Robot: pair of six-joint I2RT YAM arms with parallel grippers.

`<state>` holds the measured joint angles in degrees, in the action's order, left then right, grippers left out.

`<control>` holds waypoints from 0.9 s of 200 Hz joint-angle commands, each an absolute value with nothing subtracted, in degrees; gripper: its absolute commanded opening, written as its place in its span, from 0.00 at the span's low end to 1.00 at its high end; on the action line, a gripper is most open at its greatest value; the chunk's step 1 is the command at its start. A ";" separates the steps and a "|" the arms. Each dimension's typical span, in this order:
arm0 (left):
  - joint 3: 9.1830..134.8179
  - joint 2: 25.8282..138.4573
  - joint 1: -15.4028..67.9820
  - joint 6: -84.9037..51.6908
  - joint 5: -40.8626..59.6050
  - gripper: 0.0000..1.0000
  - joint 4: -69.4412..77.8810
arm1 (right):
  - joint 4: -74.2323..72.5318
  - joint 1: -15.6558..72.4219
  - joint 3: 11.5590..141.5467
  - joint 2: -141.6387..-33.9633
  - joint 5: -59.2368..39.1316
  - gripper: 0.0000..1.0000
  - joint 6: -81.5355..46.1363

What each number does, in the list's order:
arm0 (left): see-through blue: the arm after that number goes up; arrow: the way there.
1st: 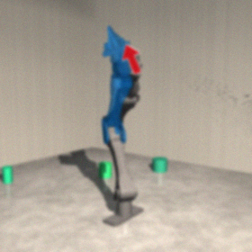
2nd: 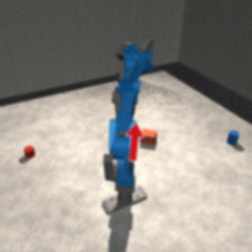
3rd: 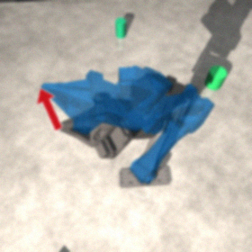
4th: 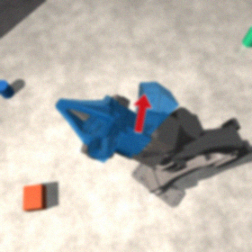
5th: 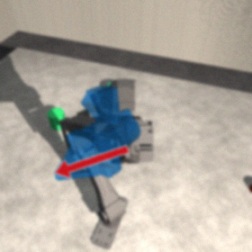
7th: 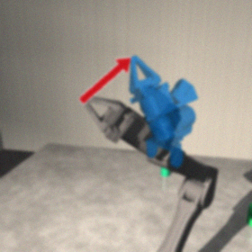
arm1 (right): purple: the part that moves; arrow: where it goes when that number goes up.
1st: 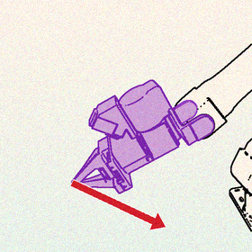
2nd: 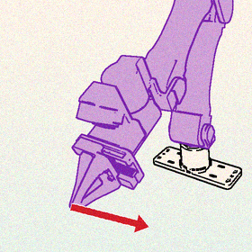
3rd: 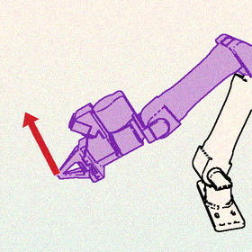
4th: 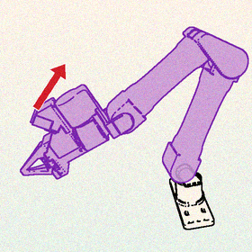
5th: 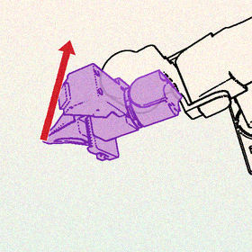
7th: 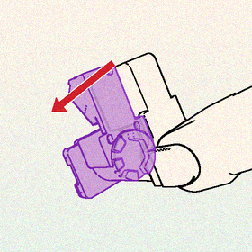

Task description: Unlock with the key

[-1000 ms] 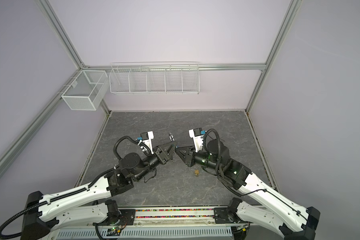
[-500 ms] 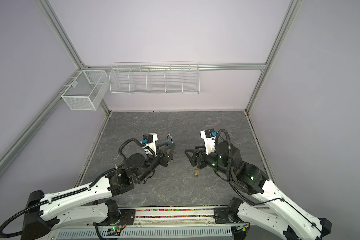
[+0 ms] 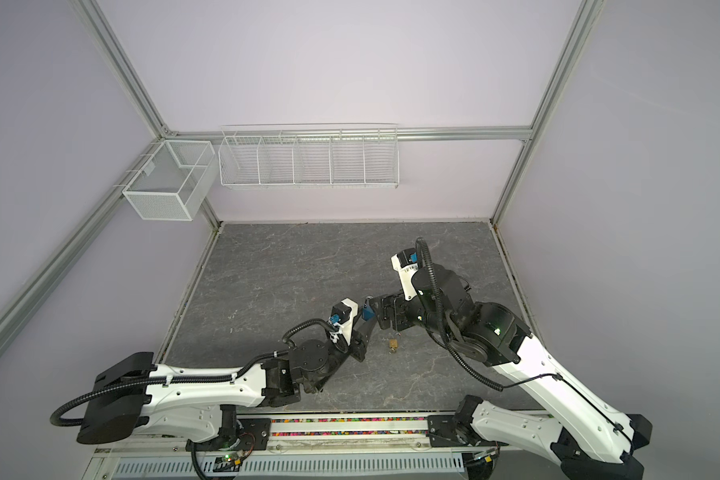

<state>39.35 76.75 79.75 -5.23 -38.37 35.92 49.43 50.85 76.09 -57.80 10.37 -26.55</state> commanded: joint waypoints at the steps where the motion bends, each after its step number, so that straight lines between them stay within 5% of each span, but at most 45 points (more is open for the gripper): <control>1: 40.31 78.36 80.41 -2.22 -42.83 0.00 44.43 | 54.41 51.24 78.18 -59.83 14.90 0.88 -27.24; 180: 42.34 80.31 81.04 -2.77 -43.75 0.00 42.00 | 51.27 50.29 80.91 -69.92 20.80 0.95 -26.37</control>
